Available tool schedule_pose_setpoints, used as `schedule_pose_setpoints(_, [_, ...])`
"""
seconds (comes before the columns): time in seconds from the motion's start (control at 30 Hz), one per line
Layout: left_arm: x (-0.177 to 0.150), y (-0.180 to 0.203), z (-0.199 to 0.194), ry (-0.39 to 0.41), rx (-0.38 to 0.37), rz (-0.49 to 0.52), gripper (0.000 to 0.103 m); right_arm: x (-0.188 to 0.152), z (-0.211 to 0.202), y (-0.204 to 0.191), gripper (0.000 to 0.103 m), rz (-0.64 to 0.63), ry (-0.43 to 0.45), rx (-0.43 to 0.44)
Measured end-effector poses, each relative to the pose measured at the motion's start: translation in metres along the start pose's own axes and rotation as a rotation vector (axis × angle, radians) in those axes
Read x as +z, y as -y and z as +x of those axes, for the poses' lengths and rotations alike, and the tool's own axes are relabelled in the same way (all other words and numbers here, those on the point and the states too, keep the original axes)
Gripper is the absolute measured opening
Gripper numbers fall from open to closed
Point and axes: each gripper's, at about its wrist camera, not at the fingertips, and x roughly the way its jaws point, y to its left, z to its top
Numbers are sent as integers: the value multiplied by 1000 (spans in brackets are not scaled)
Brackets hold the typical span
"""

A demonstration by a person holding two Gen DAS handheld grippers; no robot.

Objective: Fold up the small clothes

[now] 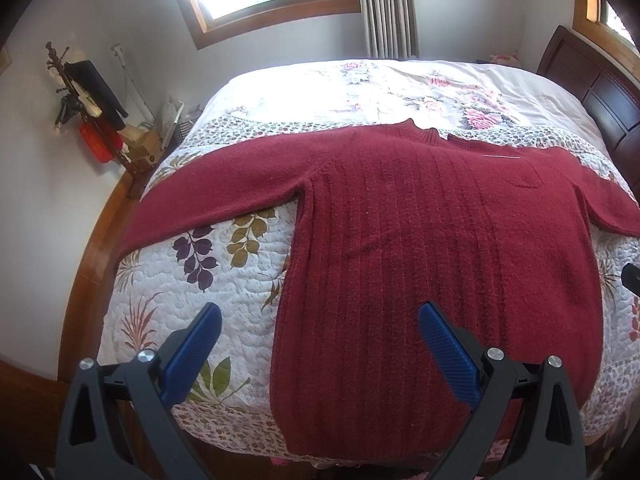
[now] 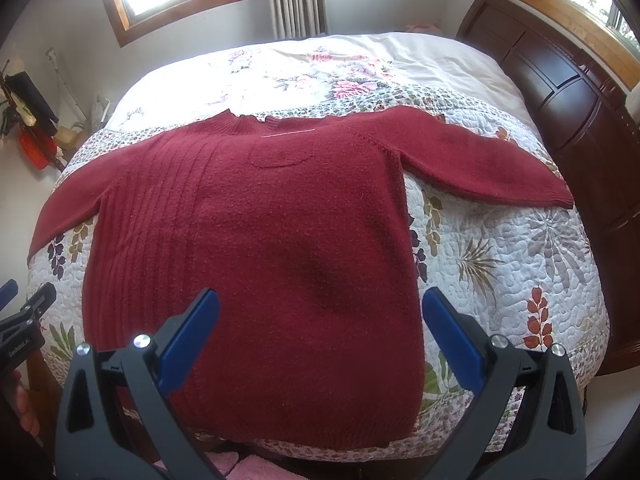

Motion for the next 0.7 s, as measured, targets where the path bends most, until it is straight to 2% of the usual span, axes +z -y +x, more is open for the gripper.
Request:
schedule_pose_setpoints(0.17, [4,10,3,-1,0,0,99,5,7,15,100,8,-6,26])
schedule_pose_setpoints(0.27, [11,24,10,-5,-20,-9,99,14,16,41,100,44,-17,46])
schedule_pose_setpoints(0.33, [19,39,16,1,-53,-5,99,23,23,65,100,68,-16,22])
schedule_pose_setpoints(0.47, [45,85,25,56,-88,24,99,48,38,130,100,121,0,-53])
schedule_pose_setpoints(0.57, [71,126,29,97,-118,51,99,66,55,193,100,188,-1,-100])
schedule_pose_setpoints(0.7, [107,175,37,120,-174,36,99,85,96,287,100,253,-76,-188])
